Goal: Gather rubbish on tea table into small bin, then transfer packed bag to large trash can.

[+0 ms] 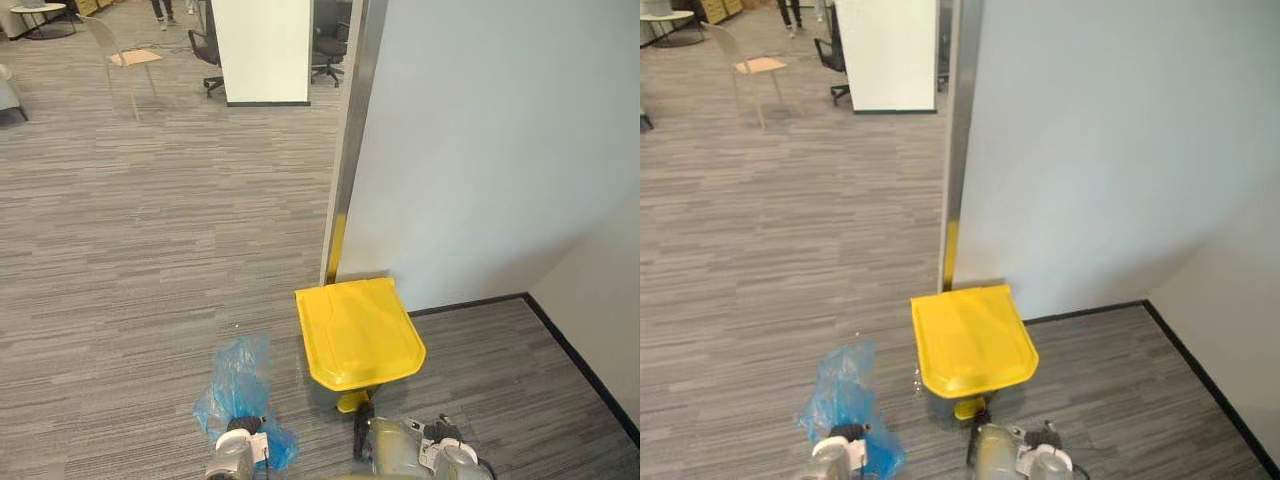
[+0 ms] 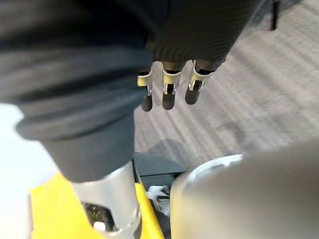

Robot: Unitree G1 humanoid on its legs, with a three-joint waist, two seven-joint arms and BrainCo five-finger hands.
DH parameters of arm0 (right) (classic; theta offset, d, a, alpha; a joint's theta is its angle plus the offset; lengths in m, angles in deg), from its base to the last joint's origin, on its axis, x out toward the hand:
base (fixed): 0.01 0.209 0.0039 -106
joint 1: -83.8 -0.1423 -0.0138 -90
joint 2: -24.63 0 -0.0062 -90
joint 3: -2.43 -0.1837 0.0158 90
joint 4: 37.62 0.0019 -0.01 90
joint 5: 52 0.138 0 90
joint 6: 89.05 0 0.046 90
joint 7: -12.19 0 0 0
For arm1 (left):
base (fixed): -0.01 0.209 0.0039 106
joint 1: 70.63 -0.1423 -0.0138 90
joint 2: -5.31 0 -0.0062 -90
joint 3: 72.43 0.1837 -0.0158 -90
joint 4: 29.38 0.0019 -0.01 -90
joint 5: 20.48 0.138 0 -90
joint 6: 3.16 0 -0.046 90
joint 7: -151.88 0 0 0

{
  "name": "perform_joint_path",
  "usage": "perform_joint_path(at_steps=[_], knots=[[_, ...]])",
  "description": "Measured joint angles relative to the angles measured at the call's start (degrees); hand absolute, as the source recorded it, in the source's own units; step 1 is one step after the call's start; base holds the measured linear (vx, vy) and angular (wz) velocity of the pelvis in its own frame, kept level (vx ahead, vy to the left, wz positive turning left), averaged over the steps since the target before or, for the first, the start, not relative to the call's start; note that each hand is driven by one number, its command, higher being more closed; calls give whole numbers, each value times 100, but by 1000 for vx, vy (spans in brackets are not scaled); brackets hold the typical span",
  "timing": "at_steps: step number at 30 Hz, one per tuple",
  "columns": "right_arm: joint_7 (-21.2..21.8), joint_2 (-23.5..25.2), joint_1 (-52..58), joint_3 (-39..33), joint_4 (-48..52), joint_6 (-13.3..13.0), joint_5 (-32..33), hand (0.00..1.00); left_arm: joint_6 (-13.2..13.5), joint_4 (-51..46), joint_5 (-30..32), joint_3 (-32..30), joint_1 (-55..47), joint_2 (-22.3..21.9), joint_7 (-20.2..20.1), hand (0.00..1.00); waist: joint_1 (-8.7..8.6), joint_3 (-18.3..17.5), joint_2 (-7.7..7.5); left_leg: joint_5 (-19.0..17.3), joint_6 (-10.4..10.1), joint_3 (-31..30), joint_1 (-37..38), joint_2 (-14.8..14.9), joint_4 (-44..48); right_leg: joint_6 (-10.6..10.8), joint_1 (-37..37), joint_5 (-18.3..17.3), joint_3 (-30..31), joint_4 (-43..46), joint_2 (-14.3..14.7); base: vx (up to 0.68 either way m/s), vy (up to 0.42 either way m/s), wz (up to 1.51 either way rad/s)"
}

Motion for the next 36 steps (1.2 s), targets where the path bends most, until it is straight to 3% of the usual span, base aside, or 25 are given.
perform_joint_path(at_steps=[2, 4, 6, 8, 10, 16, 17, 20, 23, 25, 27, 32, 34, 36], knots=[[0, -33, -51, -135, 125, -10, -29, 0, 15, -3, 1, 24, 58, -51, -9, 100, 19, 131, 237, -115, -107, -199, 2, 227, 38, 26, -34, -44, -131, 263, 123, 300, -216, 37], [-6, -28, -20, -235, 220, 0, -41, 0, 16, -23, 4, 65, 77, -81, -18, 100, 46, 166, 286, -148, -155, -429, -8, 374, -109, -40, -21, -34, -340, 312, 266, 174, -155, 44], [-7, -1, -3, -235, 211, 30, -50, 0, 15, -97, 12, 50, 79, -69, -43, 100, 119, 179, 270, -174, -103, -709, -23, 543, -176, -278, -34, -199, -468, 418, 454, 136, -136, 33], [-6, 16, 0, -244, 216, 24, -44, 0, 14, -115, 19, 46, 100, -21, -102, 100, 152, 175, 250, -171, -116, -1016, -263, 709, 116, -300, -146, -418, -693, 679, 505, 108, -154, 36], [-32, -11, -41, -274, 230, 23, -30, 0, 0, -120, 11, 111, 218, -2, -105, 100, 178, 237, 241, -185, -141, -1375, -975, 805, 1024, -369, -410, -564, -923, 1089, 429, 59, -111, 46], [-225, -116, -389, -184, 280, -39, 210, 0, 25, -128, -23, 94, 627, 72, -85, 100, 230, 436, 312, -193, -124, -1609, -2271, 760, 1936, -398, -1179, -567, -1083, 1310, 247, -91, -28, 28], [-216, -123, -717, 512, 576, -156, 436, 0, 47, -340, -200, 111, 741, 63, -69, 100, 246, 621, 428, -687, 7, -1783, -2785, 870, 1876, -438, -1650, -521, -1203, 1316, 279, -327, -96, 24], [-206, -8, -774, 751, 789, -227, 452, 0, 48, -352, -234, 131, 749, 92, 28, 100, 288, 677, 414, -696, -83, -1832, -2950, 932, 1929, -473, -1808, -385, -1197, 1274, 370, -182, -75, 4], [-233, -32, -844, 1452, 1512, -90, 593, 0, 62, -653, -235, 175, 746, 94, 36, 100, 330, 749, 465, -635, -206, -1976, -3068, 993, 1913, -546, -1855, -337, -1280, 1209, 455, -65, -59, 5], [-216, -122, -1090, 2195, 2575, -285, 690, 0, 105, -919, -348, 169, 787, 90, 168, 100, 394, 748, 466, -632, -206, -2186, -3344, 1030, 1804, -558, -2028, -269, -1360, 973, 606, -82, -104, 0], [-218, -119, -1393, 2327, 2826, -332, 698, 0, 117, -1030, -358, 172, 788, 99, 244, 100, 465, 744, 458, -627, -203, -2308, -3364, 1028, 1654, -569, -2027, -205, -1398, 802, 704, -38, -130, 8], [-229, -404, -2421, 2544, 3273, -413, 874, 0, 172, -1319, -580, 191, 774, 28, 276, 100, 533, 732, 436, -288, 60, -2417, -3498, 1086, 1470, -571, -2026, -201, -1603, 575, 809, -43, -140, 7], [-263, -557, -2602, 2529, 3395, -415, 927, 0, 203, -1438, -658, 226, 811, 15, 273, 100, 535, 746, 408, -249, -19, -2458, -3567, 1149, 1349, -564, -2026, -196, -1618, 435, 875, -103, -117, 16], [-351, -644, -2927, 2487, 3391, -402, 1090, 0, 246, -1525, -748, 222, 828, 22, 277, 100, 550, 783, 292, -129, -250, -2476, -3595, 1150, 1165, -539, -2027, -148, -1627, 239, 897, -113, -105, 12]])
